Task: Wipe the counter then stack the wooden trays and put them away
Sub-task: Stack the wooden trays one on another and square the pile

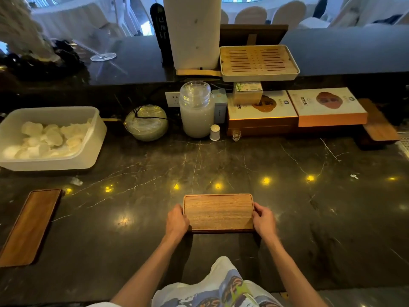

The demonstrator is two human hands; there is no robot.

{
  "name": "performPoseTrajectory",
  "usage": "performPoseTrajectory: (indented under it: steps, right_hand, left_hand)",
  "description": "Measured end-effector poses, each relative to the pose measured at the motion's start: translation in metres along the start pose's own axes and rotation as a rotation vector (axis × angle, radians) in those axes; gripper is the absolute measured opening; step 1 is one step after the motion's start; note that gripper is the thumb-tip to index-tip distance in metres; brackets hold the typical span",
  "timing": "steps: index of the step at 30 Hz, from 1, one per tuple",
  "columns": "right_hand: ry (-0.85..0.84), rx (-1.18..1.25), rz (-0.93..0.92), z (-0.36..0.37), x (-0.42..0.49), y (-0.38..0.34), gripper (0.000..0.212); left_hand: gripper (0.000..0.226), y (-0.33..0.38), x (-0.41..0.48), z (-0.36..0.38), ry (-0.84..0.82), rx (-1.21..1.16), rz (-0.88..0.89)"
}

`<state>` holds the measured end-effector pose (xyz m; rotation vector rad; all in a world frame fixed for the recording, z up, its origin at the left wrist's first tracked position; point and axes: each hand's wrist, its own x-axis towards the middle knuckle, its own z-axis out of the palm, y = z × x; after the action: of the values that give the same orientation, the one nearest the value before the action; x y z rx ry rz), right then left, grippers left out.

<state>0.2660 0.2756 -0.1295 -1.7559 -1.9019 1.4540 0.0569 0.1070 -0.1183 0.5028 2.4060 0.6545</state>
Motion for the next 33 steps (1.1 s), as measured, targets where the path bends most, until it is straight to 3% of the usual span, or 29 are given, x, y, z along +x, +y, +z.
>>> performPoseTrajectory:
  steps: [10,12,14,17,21,27,30,33]
  right_hand:
    - [-0.011,0.030,-0.016,-0.002,-0.003,0.002,0.042]
    - [0.027,-0.101,-0.118,-0.004,-0.009,0.001,0.047]
    - [0.095,-0.325,-0.336,-0.004,-0.018,0.004,0.053]
    - [0.030,-0.583,-0.465,-0.001,-0.030,0.012,0.056]
    - [-0.088,-0.620,-0.401,-0.002,-0.033,0.019,0.060]
    - [-0.107,-0.551,-0.395,-0.006,-0.033,0.014,0.064]
    - [-0.105,-0.588,-0.399,-0.006,-0.032,0.002,0.064]
    - [-0.074,-0.707,-0.532,-0.001,-0.031,-0.023,0.052]
  left_hand:
    - [0.014,-0.001,0.001,-0.007,-0.075,-0.040,-0.017]
    - [0.028,0.002,-0.005,-0.005,-0.022,0.042,0.061]
    - [0.047,0.006,-0.015,-0.001,0.037,0.141,0.234]
    - [0.062,0.006,-0.028,0.008,-0.032,0.337,0.412]
    - [0.068,-0.002,-0.033,0.018,-0.121,0.365,0.355]
    - [0.070,-0.008,-0.027,0.020,-0.158,0.375,0.334]
    - [0.070,-0.008,-0.028,0.015,-0.189,0.298,0.320]
    - [0.067,-0.013,-0.034,0.004,-0.174,0.125,0.305]
